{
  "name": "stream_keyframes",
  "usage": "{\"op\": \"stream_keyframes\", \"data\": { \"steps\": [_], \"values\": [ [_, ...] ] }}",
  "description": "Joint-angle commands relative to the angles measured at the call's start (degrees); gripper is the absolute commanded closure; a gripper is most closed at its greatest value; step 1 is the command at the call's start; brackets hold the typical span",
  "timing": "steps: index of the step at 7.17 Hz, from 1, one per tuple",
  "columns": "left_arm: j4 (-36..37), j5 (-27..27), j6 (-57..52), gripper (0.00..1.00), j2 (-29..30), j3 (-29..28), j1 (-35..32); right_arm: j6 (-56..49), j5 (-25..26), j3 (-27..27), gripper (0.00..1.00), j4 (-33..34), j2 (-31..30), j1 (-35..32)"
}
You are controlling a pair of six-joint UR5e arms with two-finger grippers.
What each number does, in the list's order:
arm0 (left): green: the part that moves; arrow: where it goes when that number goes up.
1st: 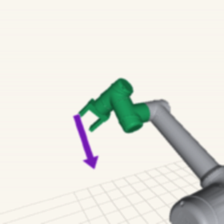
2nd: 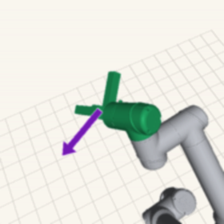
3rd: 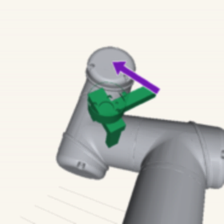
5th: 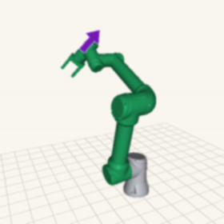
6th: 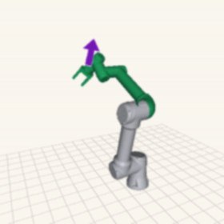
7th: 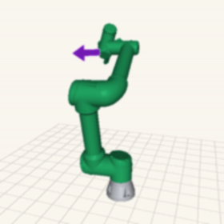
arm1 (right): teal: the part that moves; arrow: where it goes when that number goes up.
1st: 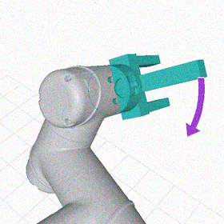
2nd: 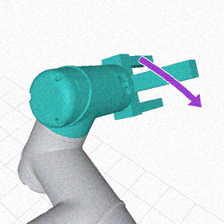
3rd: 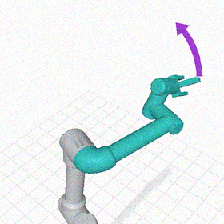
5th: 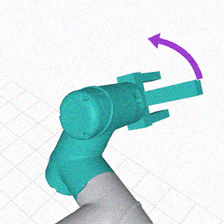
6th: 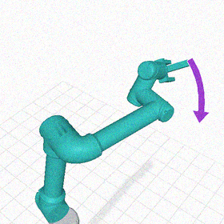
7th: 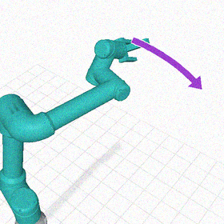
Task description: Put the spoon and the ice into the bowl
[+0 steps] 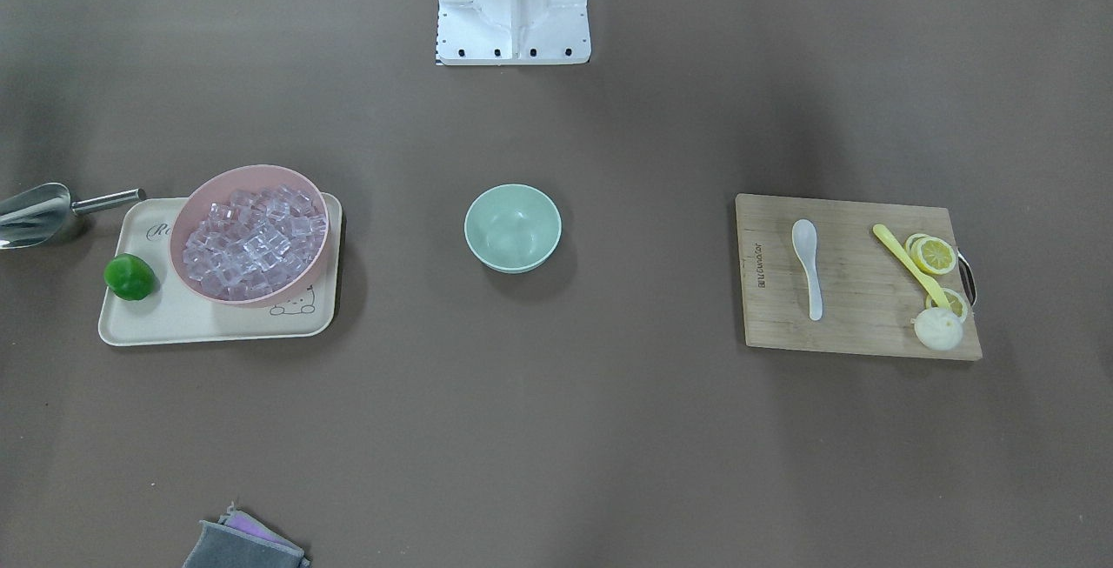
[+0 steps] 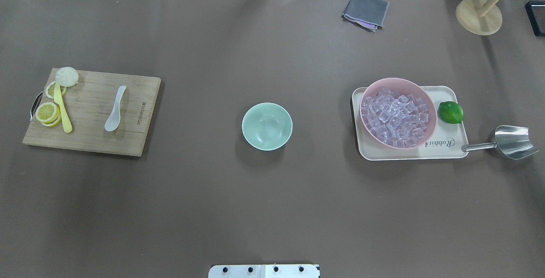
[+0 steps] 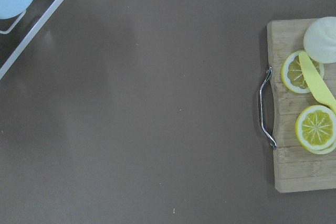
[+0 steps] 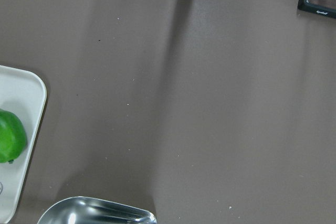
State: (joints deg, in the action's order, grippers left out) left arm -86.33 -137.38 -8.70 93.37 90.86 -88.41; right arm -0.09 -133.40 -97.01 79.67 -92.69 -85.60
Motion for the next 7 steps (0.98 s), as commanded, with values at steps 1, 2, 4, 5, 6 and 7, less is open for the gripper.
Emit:
{"op": "stream_keyframes", "data": {
  "steps": [1,2,4,5,6,7],
  "values": [
    [0.37,-0.25,0.26,0.02,-0.03,1.68,-0.01,0.0,-0.1,-0.28,0.0,-0.13,-0.38,-0.09],
    [0.2,-0.6,0.61,0.02,-0.12,1.87,-0.01,-0.09,0.07,0.33,0.0,-0.13,-0.21,-0.09],
    [0.11,-0.61,0.7,0.02,-0.03,2.74,-0.01,0.0,-0.19,-0.19,0.0,-0.4,-0.82,-0.18],
    [0.19,-0.61,0.97,0.02,-0.03,4.14,-0.01,0.0,-0.36,-0.28,0.0,-0.57,-0.82,-0.18],
    [0.19,-0.26,0.97,0.02,-0.12,4.07,0.07,0.0,-0.45,-0.11,0.0,-0.66,-1.08,-0.18],
    [0.11,-0.52,0.97,0.02,-0.04,4.07,0.08,0.0,-0.54,0.07,0.0,-0.66,-1.26,-0.18]
  ]
}}
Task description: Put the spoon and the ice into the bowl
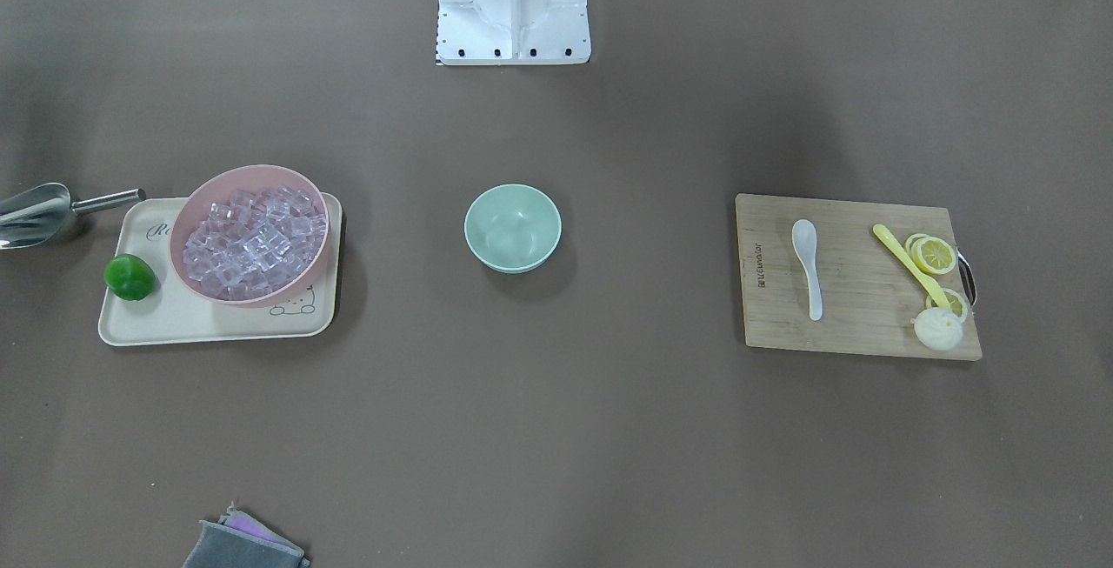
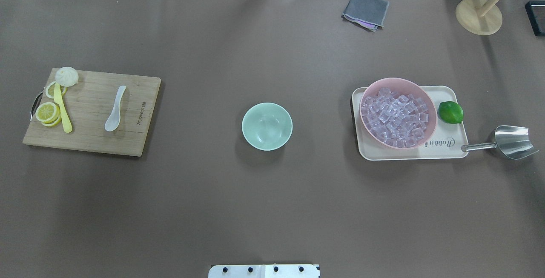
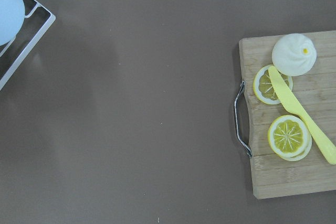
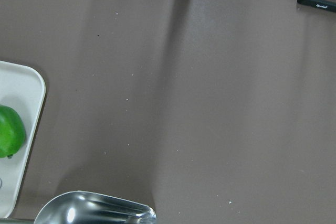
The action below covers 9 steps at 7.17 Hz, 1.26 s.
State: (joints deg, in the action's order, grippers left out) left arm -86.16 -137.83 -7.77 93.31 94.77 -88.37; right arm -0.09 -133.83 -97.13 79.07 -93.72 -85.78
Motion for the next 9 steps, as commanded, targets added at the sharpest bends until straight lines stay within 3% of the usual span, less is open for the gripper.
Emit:
{"op": "stream_keyframes", "data": {
  "steps": [1,3,5,7,9],
  "values": [
    [-0.76,0.01,-0.23,0.02,0.2,0.76,0.04,0.09,-0.55,-0.33,0.0,-0.14,-1.28,0.0],
    [-1.47,-0.6,-0.23,0.02,0.03,3.39,0.04,0.01,-0.91,-0.34,0.0,-0.23,-1.46,0.0],
    [-2.69,-1.74,-0.23,0.02,-2.6,5.25,0.04,-0.43,-5.19,-1.48,0.0,-0.41,-1.9,0.0],
    [-2.79,-1.74,-0.14,0.02,-2.61,5.68,0.04,-0.09,-6.19,-0.52,0.0,-10.46,-5.67,0.17],
    [-2.79,-1.74,0.03,0.02,-2.52,5.69,0.21,0.01,-6.27,-0.16,0.0,-11.22,-5.77,0.35]
  ]
}}
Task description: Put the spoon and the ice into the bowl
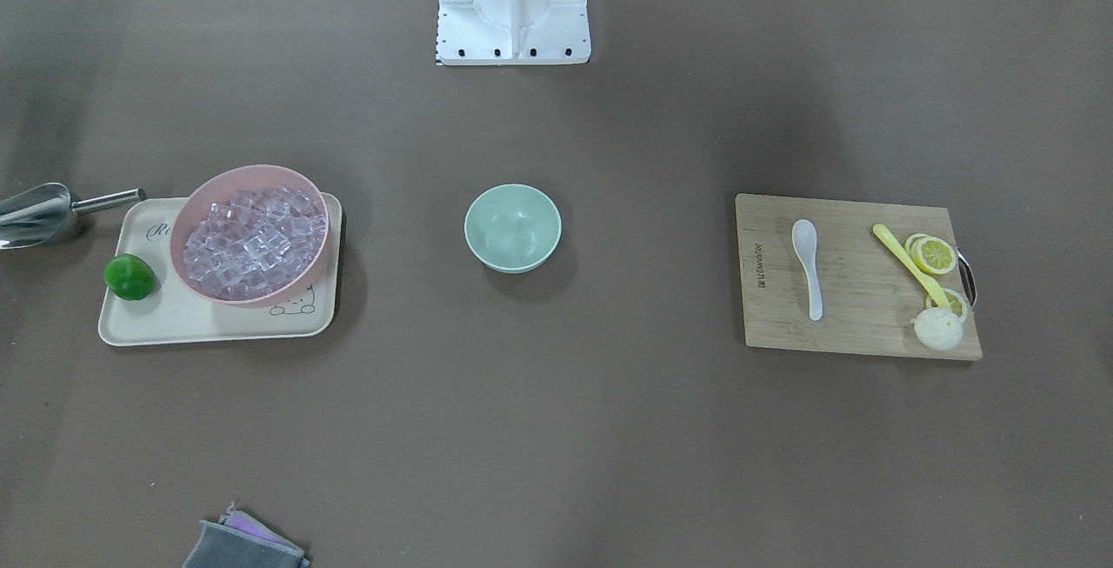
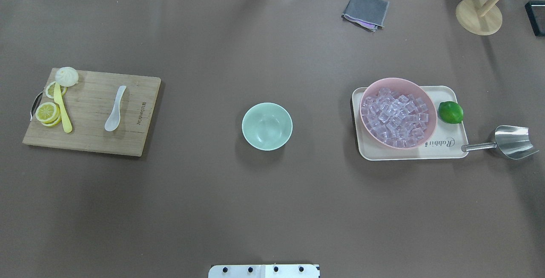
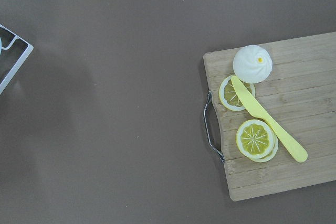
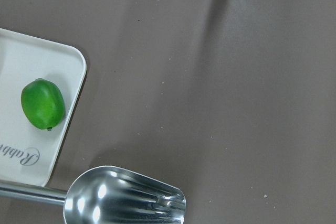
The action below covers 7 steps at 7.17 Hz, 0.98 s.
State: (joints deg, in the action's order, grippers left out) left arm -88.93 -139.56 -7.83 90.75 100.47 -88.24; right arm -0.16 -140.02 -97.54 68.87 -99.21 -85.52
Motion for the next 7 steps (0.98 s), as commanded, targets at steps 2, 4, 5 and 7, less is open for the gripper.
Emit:
{"op": "stream_keyframes", "data": {
  "steps": [2,4,5,7],
  "values": [
    [-0.02,0.08,0.01,0.02,0.04,-0.45,0.35,2.07,-0.86,-0.28,0.0,-1.11,0.33,3.05],
    [-0.02,-0.01,0.01,0.02,0.04,0.07,0.35,21.07,-0.26,-4.05,0.0,-5.82,4.62,10.17],
    [-0.02,-0.01,0.01,0.02,0.04,0.08,0.44,26.12,1.75,-4.41,0.0,-9.16,6.03,14.2],
    [-0.02,-0.01,-0.08,0.02,0.04,0.43,0.35,42.52,8.94,-7.81,0.0,-9.11,10.42,23.95]
  ]
}}
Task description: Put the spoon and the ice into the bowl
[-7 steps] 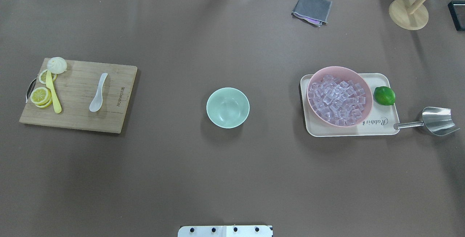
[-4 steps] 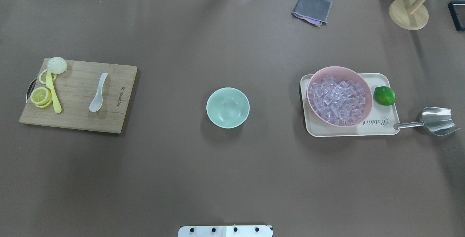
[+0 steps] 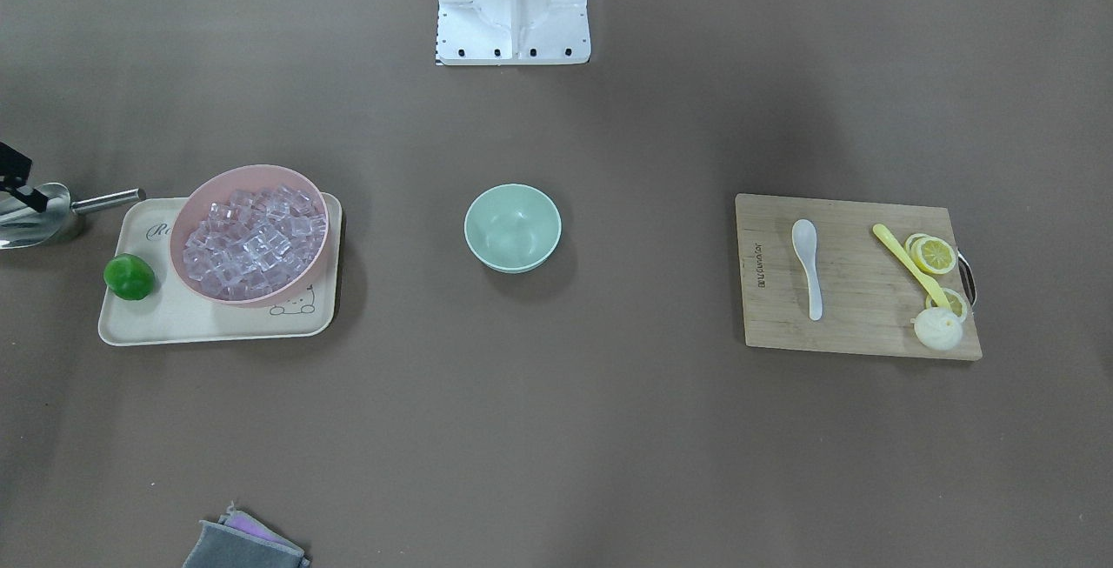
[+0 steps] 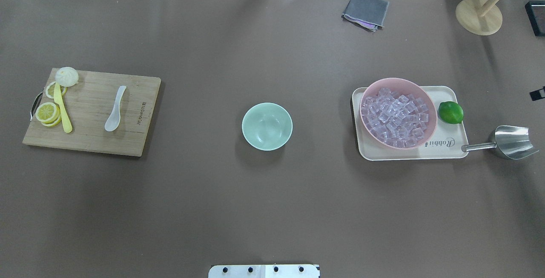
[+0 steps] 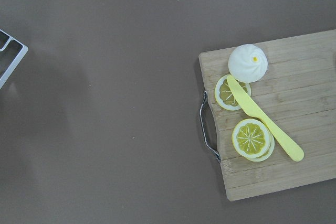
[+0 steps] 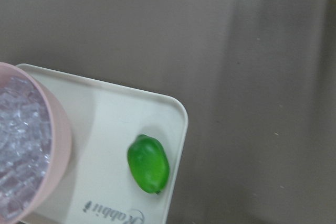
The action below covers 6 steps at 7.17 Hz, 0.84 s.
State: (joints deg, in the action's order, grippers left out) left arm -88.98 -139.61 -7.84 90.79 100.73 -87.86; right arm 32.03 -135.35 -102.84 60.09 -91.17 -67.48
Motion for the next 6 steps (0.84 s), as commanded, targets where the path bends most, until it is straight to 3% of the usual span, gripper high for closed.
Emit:
{"op": "stream_keyframes", "data": {
  "steps": [1,4,6],
  "values": [
    [-0.05,-0.05,0.02,0.02,0.0,0.26,0.06,15.73,6.48,-5.85,0.0,-0.07,2.41,9.18],
    [-0.05,-0.05,-0.07,0.02,0.0,0.08,-0.03,30.79,16.57,-6.59,0.02,0.55,5.22,19.91],
    [-0.05,-0.05,0.71,0.02,0.17,0.08,0.06,38.59,16.87,-1.69,0.08,0.55,9.67,21.6]
  ]
}}
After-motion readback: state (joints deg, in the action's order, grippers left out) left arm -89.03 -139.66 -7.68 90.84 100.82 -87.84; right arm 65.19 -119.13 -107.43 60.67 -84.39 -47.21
